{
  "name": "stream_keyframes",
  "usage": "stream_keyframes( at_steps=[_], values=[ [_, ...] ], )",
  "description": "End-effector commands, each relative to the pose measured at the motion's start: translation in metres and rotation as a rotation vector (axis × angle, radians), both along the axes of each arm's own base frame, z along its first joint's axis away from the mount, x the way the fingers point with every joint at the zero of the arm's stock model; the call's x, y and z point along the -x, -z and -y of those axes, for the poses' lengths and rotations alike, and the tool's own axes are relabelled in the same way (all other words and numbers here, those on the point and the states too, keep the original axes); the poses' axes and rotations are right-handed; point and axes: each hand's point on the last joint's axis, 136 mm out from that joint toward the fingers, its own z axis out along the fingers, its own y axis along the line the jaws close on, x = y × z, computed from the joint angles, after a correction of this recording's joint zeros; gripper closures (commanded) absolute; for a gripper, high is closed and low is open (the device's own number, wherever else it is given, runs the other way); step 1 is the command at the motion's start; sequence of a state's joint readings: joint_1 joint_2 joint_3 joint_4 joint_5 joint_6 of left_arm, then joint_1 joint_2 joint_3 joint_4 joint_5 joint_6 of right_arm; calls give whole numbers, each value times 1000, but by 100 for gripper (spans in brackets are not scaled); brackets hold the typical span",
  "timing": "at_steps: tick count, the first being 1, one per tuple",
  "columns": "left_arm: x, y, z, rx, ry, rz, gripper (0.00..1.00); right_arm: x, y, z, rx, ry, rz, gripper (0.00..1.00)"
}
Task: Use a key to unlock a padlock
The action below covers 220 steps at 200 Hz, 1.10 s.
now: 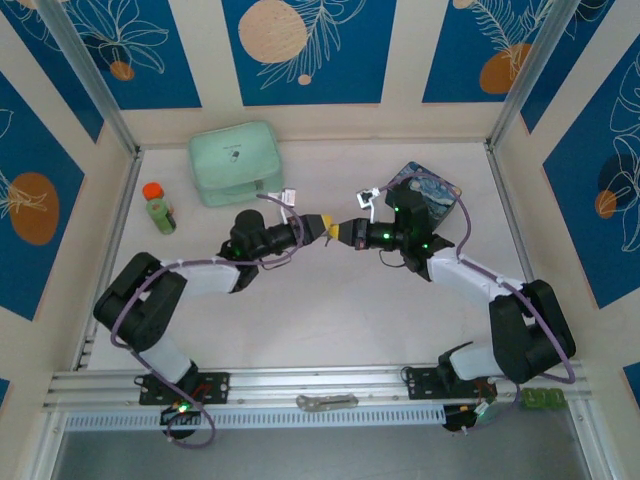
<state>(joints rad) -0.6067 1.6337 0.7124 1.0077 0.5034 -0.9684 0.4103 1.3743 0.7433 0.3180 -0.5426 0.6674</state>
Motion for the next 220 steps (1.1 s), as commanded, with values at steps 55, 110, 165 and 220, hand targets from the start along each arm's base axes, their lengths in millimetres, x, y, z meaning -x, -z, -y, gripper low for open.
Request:
stream_keyframes(
  at_steps=[55, 110, 165, 220],
  values=[
    [8, -28, 7, 63, 40, 75, 96, -5, 7, 0, -12, -1, -33, 100],
    [-3, -11, 0, -20, -23, 43, 100, -11, 1, 13, 28, 45, -13, 48],
    [-19, 36, -30, -403, -154, 12, 100, -84, 28, 201, 507, 796, -225, 1],
    [-15, 44, -22, -350, -119, -37, 100, -141, 67, 331, 611, 1114, -399, 1]
  ],
)
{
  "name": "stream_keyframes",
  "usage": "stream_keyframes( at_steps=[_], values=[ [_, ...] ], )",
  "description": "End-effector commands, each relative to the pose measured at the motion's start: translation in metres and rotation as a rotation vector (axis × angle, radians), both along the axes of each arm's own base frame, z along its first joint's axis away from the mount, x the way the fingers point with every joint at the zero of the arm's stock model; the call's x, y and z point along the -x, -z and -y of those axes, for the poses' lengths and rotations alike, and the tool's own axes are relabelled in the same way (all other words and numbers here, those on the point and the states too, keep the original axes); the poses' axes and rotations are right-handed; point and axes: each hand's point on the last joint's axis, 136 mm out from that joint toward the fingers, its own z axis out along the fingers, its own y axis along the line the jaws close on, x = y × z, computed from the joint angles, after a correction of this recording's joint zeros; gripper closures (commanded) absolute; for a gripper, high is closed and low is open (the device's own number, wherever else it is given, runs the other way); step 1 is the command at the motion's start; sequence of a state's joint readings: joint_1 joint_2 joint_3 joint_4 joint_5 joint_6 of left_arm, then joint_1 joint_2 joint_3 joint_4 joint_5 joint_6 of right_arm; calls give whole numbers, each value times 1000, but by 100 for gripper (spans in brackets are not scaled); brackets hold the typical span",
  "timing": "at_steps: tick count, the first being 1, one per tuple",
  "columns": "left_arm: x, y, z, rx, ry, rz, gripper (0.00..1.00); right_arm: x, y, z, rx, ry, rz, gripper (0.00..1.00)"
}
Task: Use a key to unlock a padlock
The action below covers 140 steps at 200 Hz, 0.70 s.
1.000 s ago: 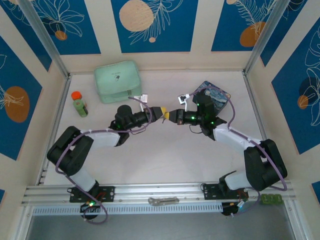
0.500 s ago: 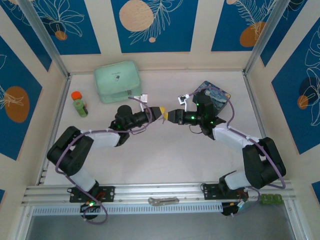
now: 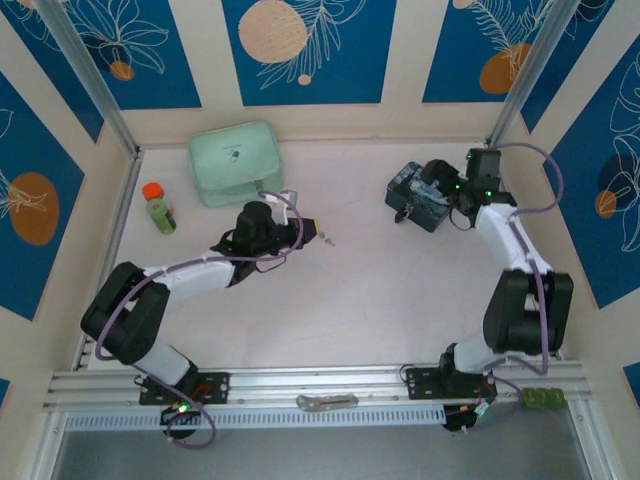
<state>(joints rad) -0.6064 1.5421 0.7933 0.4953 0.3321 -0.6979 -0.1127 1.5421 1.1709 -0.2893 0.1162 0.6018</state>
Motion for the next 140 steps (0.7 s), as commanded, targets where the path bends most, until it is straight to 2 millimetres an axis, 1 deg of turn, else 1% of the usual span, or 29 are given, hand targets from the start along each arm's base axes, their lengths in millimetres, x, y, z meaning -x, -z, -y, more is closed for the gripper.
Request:
stream_keyframes(
  at_steps=[1, 11, 18, 23, 46, 58, 70, 93, 107, 121, 124, 140],
  values=[
    [-1, 2, 1, 6, 7, -8, 100, 0, 44, 42, 71, 112, -173, 1],
    [0, 0, 2, 19, 13, -5, 100, -13, 52, 53, 79, 115, -191, 1],
    [1, -2, 3, 28, 16, -3, 100, -20, 60, 58, 80, 110, -212, 1],
    [1, -2, 3, 31, 19, -1, 100, -25, 62, 60, 78, 109, -225, 1],
    [1, -5, 3, 37, 17, 4, 100, -43, 74, 57, 67, 51, -223, 1],
    [1, -6, 3, 39, 17, 6, 100, -49, 81, 51, 31, 24, -221, 1],
    [0, -6, 4, 42, 18, 8, 100, -54, 89, 40, -25, -22, -216, 1],
    [1, -8, 6, 49, 30, 9, 100, -55, 103, 25, -68, -67, -232, 1],
    [1, -10, 5, 54, 27, 11, 100, -54, 107, 16, -79, -92, -226, 0],
    [2, -10, 4, 52, 21, 13, 100, -51, 109, 5, -79, -118, -221, 3],
    [2, -9, 3, 51, 20, 13, 100, -52, 106, 3, -69, -124, -210, 3],
    [3, -9, 2, 51, 16, 15, 100, -50, 105, -13, -39, -163, -204, 5]
  ],
)
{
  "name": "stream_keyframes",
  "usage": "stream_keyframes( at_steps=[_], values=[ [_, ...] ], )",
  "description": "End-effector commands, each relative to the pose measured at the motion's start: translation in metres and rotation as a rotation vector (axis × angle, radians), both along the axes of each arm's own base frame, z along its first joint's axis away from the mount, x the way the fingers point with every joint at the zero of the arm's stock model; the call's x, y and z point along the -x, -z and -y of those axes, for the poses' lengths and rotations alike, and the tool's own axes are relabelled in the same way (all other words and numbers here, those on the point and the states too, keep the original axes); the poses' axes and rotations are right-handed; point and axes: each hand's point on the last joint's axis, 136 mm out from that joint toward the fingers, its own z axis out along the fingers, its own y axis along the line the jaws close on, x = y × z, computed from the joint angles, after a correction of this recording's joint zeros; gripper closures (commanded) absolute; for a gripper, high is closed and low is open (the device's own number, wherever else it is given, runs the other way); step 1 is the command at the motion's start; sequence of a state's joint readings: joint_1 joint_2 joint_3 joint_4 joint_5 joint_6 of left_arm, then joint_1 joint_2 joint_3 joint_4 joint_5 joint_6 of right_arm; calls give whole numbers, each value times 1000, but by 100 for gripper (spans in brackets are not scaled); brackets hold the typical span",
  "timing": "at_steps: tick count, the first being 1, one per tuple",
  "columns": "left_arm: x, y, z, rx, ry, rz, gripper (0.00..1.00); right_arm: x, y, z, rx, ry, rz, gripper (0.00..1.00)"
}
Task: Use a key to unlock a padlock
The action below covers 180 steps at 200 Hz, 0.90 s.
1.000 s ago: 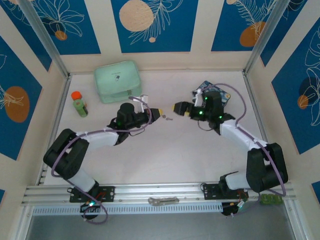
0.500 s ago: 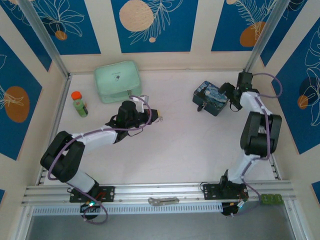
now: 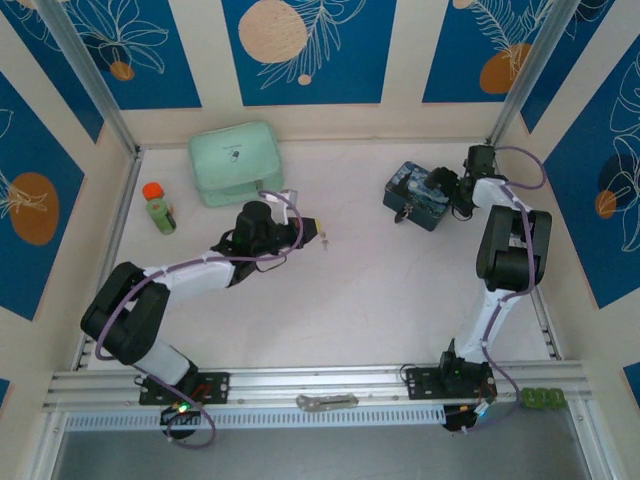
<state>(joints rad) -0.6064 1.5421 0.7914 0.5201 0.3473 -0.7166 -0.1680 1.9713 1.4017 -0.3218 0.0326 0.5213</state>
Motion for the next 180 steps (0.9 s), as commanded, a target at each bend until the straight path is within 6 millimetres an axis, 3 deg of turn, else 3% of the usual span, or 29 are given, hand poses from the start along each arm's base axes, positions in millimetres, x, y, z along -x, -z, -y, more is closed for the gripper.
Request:
stream_keyframes(
  at_steps=[1, 65, 142, 180],
  values=[
    [2, -4, 0, 25, 8, 14, 100, 5, 1, -34, -8, -105, 8, 5],
    [5, -13, -2, 38, 11, 37, 100, 9, 5, -110, -40, -323, -20, 16],
    [20, -16, -8, 28, 39, 61, 100, 33, 23, -242, 27, -750, -100, 18],
    [29, -20, -14, 10, 48, 85, 100, 46, 26, -292, 45, -936, -85, 19]
  ],
)
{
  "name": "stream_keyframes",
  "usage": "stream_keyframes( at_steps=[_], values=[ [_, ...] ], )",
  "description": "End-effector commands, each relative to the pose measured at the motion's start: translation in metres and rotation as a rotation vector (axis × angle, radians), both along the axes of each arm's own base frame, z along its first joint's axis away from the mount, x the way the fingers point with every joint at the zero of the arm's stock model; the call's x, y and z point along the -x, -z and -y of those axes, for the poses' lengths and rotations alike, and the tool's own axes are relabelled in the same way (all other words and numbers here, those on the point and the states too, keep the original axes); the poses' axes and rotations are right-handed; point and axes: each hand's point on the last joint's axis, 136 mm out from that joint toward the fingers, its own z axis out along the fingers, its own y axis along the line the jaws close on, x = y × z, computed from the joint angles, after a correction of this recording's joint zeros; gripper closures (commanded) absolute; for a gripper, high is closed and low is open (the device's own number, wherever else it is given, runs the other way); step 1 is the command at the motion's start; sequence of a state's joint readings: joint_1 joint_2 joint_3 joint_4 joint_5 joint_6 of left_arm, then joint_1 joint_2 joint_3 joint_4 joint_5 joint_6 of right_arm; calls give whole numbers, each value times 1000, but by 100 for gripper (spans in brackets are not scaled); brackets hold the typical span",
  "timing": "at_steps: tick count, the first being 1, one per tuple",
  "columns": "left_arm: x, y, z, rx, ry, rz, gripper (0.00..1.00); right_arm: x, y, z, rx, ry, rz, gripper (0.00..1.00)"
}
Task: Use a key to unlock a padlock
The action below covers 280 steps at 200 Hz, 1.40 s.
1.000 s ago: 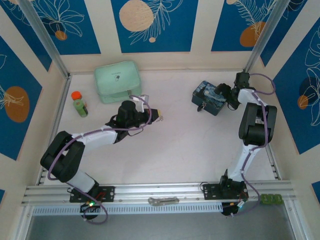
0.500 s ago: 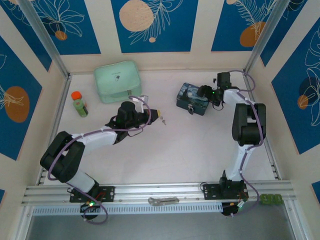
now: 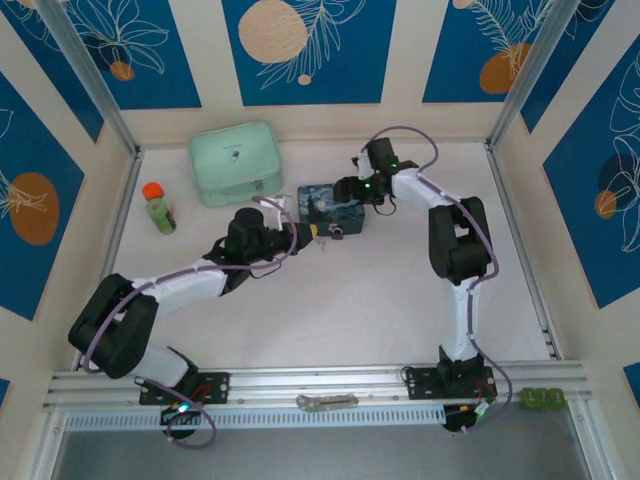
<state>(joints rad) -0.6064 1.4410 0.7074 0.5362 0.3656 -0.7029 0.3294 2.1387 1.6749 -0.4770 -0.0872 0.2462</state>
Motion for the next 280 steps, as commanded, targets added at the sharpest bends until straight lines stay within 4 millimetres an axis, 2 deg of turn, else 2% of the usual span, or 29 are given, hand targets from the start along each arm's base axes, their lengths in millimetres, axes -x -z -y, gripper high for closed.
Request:
stream_keyframes(
  at_steps=[1, 23, 45, 63, 87, 101, 130, 143, 161, 196, 223, 248, 280],
  values=[
    [8, -10, -3, -6, 26, 51, 100, 33, 29, -22, 51, -154, -104, 19],
    [9, -11, -4, -17, 30, 61, 100, 31, 13, -40, 35, -192, -58, 17],
    [10, -15, -2, -12, 52, 74, 100, 30, -29, -44, -1, -183, 22, 15],
    [12, -19, 2, -18, 89, 101, 100, 42, -63, -36, -24, -157, 85, 15],
    [14, -20, 5, -33, 154, 118, 100, 78, -98, -28, -122, -142, 138, 14],
    [12, -22, 8, -16, 181, 110, 100, 107, -110, -28, -216, -161, 136, 14],
    [10, -33, 21, 50, 246, 96, 100, 165, -145, -42, -478, -286, 170, 17],
    [9, -39, 25, 94, 258, 94, 100, 183, -151, -44, -558, -320, 198, 20],
    [8, -43, 29, 136, 269, 82, 100, 196, -157, -44, -629, -336, 230, 29],
    [10, -46, 31, 182, 279, 66, 100, 197, -151, -48, -675, -371, 187, 36],
    [13, -51, 29, 188, 283, 75, 100, 193, -144, -46, -700, -366, 159, 49],
    [12, -51, 25, 172, 257, 82, 100, 198, -143, -45, -716, -373, 135, 60],
    [9, -55, 24, 177, 241, 96, 100, 202, -140, -42, -711, -365, 123, 64]
  ],
)
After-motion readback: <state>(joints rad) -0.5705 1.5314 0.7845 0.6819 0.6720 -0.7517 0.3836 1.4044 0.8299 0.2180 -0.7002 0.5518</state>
